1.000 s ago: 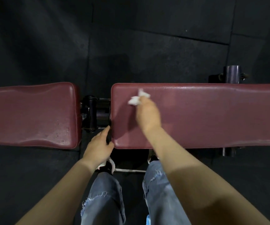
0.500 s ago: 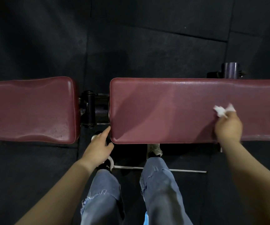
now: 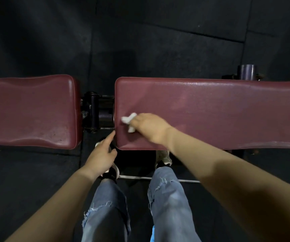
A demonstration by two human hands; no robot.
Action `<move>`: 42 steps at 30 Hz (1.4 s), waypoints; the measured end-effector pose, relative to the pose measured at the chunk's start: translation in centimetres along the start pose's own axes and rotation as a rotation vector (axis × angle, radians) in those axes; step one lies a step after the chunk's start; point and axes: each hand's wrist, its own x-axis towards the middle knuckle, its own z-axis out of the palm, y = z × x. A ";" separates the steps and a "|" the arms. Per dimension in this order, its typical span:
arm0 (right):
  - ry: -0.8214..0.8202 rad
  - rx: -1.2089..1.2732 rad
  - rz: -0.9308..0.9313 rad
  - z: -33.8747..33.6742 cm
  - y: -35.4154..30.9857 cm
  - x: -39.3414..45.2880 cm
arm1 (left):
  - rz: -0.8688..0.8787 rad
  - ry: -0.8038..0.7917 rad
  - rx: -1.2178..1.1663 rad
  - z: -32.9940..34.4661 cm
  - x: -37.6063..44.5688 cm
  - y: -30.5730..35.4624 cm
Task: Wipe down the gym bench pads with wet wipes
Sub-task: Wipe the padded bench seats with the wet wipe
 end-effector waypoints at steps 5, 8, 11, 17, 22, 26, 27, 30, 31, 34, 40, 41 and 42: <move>0.496 0.130 0.946 1.0 8.3 -13.4 | 0.015 -0.026 -0.004 -0.1 -0.1 0.2; 0.633 0.278 1.427 2.6 8.9 -18.4 | 0.004 -0.035 -0.006 -0.4 0.0 0.3; 0.754 0.322 1.410 3.1 5.6 -14.0 | -0.003 -0.029 -0.025 -0.5 0.1 0.2; 0.318 0.416 0.481 4.1 -5.2 2.3 | -0.004 -0.004 -0.115 -0.4 -0.6 -0.2; 0.004 0.080 0.170 3.4 -2.0 0.4 | -0.032 -0.077 -0.033 -0.4 -1.2 -1.0; 0.299 0.269 0.647 1.8 5.3 -10.3 | -0.038 -0.088 -0.094 0.0 -1.6 -1.0; 0.412 0.285 0.775 1.8 6.7 -13.8 | -0.042 -0.088 -0.090 0.0 -1.6 -1.0; 0.648 0.330 1.337 3.6 8.8 -20.7 | -0.055 -0.085 -0.081 0.0 -1.5 -0.8; 0.703 0.353 1.487 4.5 8.5 -20.6 | -0.060 -0.083 -0.090 0.0 -1.6 -0.8; 0.846 0.332 1.426 5.5 4.7 -13.6 | -0.066 -0.081 -0.111 -0.2 -1.6 -0.5; 0.138 0.267 0.422 5.8 -7.0 1.5 | -0.091 -0.044 -0.050 -0.1 -1.4 -0.5; 0.043 0.194 0.353 5.4 -7.1 1.6 | -0.091 -0.044 -0.034 0.0 -1.3 -0.6; -0.002 0.160 0.313 5.1 -6.3 0.9 | -0.083 -0.046 -0.031 0.0 -1.3 -0.7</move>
